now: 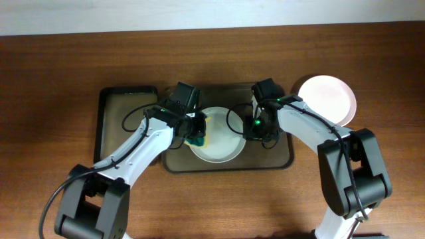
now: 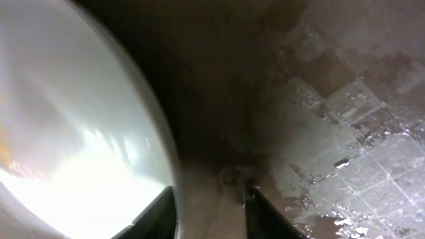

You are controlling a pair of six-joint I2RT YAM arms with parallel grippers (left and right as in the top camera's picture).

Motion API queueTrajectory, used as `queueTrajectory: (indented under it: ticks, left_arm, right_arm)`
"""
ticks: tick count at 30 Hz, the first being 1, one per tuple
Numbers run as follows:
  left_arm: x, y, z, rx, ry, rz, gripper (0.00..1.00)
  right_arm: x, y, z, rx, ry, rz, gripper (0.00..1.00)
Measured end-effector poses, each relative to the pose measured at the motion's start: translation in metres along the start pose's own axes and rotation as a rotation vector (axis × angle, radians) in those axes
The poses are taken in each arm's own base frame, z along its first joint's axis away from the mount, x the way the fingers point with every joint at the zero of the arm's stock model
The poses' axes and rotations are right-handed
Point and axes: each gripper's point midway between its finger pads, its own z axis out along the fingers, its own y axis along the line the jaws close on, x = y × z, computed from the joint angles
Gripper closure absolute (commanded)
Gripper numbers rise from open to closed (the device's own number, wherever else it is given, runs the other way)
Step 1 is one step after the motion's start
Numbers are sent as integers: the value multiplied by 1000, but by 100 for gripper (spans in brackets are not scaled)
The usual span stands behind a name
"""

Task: Clean dirty plates on tray and stack at the side
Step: 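Lift the sponge with the left gripper and move it over the white plate, then hold the white plate with the right gripper and scrub it with the sponge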

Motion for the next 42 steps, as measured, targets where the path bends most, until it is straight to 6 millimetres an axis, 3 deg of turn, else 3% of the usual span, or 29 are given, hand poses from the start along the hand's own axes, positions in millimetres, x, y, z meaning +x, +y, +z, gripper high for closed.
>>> queueTrajectory:
  ticks: [2,8,17,22,26,27,30,31,33,37,38,39,40,42]
  left_arm:
    - [-3,-3,1,15,-12,-8,95]
    - [-5,-17,2,75,-15,-4,92]
    - [-4,-56,2,149,-57,66,100]
    - [1,-56,16,140,-30,27,100]
    - [13,-48,41,108,32,-30,90]
    - [13,-49,44,114,34,-39,83]
    - [13,-53,45,136,37,-55,44]
    - [13,-53,46,139,39,-59,37]
    - [15,-54,47,141,47,-65,48]
    - [17,-52,51,136,56,-59,51]
    - [17,-52,51,137,55,-50,63]
    - [17,-52,51,136,55,-41,88]
    - [17,-52,51,136,55,-35,100]
    - [17,-52,51,137,54,-26,100]
  right_arm:
    - [2,0,0,-4,9,6,90]
    - [1,1,0,-8,7,14,91]
    - [-1,2,0,-12,-2,19,95]
    - [0,2,0,-14,2,20,95]
    - [1,2,0,-14,3,20,95]
    - [0,2,0,-14,3,20,95]
    - [0,2,0,-14,3,20,95]
    - [0,2,0,-14,3,21,95]
    - [1,2,0,-14,3,20,95]
    - [1,2,0,-14,3,20,95]
    - [0,2,0,-14,3,20,95]
    - [0,2,0,-14,3,20,95]
    - [0,2,0,-14,3,20,95]
    - [0,2,0,-14,3,21,95]
